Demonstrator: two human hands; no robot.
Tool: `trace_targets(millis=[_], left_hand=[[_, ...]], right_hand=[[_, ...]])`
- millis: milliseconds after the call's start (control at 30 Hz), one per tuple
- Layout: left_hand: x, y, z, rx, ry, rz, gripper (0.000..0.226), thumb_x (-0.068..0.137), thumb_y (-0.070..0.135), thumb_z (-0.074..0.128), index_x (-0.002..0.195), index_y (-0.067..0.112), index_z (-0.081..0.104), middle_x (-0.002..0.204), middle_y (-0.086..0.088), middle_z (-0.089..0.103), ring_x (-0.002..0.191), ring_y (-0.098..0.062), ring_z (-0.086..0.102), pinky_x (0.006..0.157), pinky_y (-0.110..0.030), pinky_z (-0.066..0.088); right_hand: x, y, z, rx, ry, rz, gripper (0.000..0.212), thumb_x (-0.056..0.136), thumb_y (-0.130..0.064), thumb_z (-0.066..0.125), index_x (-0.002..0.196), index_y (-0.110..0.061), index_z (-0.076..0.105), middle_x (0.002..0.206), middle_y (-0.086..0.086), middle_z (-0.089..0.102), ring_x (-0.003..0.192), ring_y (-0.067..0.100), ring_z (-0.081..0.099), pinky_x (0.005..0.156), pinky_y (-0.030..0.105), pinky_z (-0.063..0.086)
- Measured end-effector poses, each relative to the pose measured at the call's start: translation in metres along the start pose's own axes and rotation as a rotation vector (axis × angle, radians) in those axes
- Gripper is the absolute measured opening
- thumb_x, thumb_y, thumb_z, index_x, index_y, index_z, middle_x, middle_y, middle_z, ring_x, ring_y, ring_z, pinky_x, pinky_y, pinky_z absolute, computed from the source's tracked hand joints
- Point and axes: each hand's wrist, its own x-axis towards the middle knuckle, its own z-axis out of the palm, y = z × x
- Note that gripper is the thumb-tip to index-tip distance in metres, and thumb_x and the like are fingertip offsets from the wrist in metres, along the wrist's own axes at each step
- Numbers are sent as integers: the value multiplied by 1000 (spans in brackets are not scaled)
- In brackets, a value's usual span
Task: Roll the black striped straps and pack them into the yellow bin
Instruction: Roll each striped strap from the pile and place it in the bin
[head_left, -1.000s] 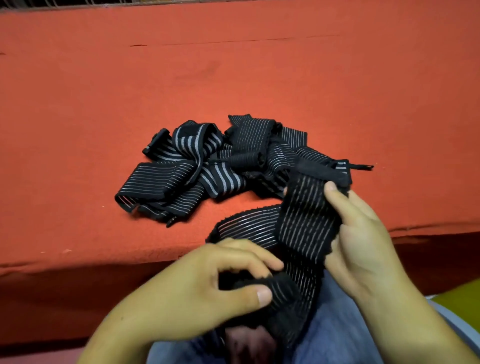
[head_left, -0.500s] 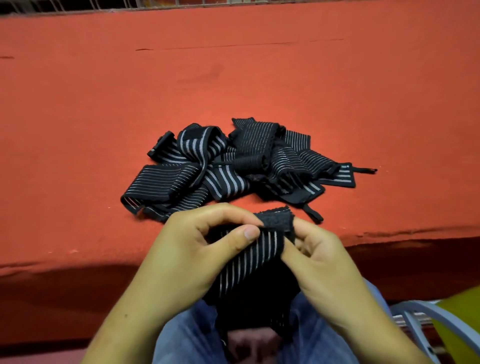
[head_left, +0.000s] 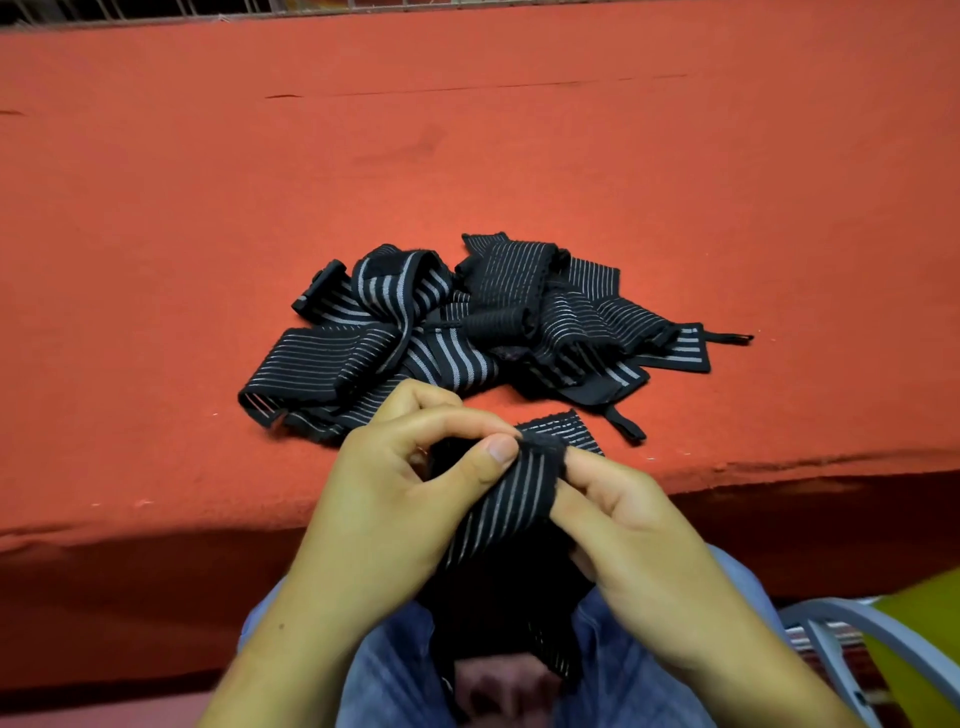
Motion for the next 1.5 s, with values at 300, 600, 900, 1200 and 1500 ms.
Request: trace_targets(millis=[300, 600, 900, 1200, 1500], left_hand=[[-1, -1, 8, -6, 49, -41, 9, 83, 36, 75, 87, 42, 80, 97, 6, 63, 91, -7, 64, 77, -9, 41], [-3, 1, 16, 78, 111, 25, 9, 83, 32, 76, 90, 38, 78, 94, 10, 63, 97, -11, 63, 83, -11, 42], [-5, 1, 8, -124, 83, -56, 16, 86, 12, 77, 96, 24, 75, 91, 9, 75, 83, -1, 69, 74, -13, 50], [-4, 0, 8, -130, 45, -73, 15, 85, 19, 77, 95, 30, 80, 78, 11, 73, 72, -2, 64, 70, -13, 48], [-2, -26, 2, -75, -193, -75, 60, 96, 76, 32, 122, 35, 69, 115, 13, 76, 117, -6, 67, 104, -33, 46]], right_hand=[[0, 1, 0, -23, -2, 4, 29, 107, -13, 51, 122, -20, 76, 116, 5, 78, 114, 18, 70, 92, 28, 52], [-3, 2, -2, 6, 18, -16, 47, 94, -50, 67, 110, -7, 73, 86, 25, 67, 83, 15, 60, 77, 29, 44], [-3, -3, 1, 0, 194, -119, 34, 93, -30, 53, 103, -9, 78, 77, -7, 76, 64, -5, 65, 55, 6, 45], [0, -2, -4, -15, 250, -132, 27, 92, -31, 61, 107, -19, 80, 105, 11, 80, 101, 23, 75, 88, 32, 58], [-3, -24, -17, 102, 362, -251, 28, 79, -53, 73, 92, -28, 80, 96, 7, 80, 86, 16, 75, 80, 30, 62]])
